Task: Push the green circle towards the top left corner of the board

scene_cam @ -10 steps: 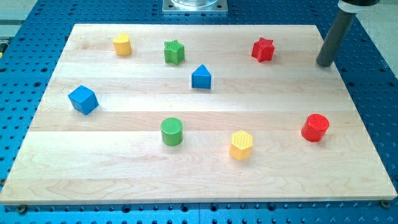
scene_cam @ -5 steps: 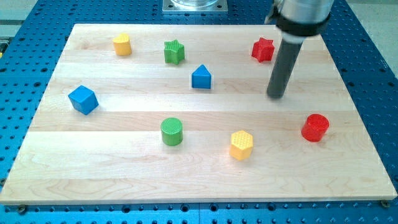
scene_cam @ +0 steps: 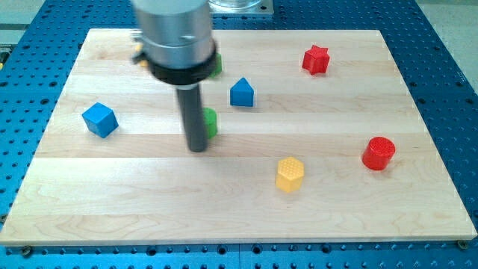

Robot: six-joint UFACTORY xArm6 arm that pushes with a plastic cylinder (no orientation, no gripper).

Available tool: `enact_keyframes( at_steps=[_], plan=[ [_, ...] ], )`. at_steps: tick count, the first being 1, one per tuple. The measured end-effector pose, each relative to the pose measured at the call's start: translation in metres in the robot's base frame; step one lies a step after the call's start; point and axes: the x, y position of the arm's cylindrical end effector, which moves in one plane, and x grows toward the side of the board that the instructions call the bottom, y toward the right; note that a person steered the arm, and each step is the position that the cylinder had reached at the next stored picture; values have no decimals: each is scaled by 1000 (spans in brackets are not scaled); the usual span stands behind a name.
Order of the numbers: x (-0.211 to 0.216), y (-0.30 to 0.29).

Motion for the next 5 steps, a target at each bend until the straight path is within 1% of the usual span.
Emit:
enact_keyframes(
  at_steps=[1,2,3,4,5],
  plan=[
    [-16,25],
    [-41,-58],
    [-56,-100],
    [-50,-64],
    [-51,-50]
  ],
)
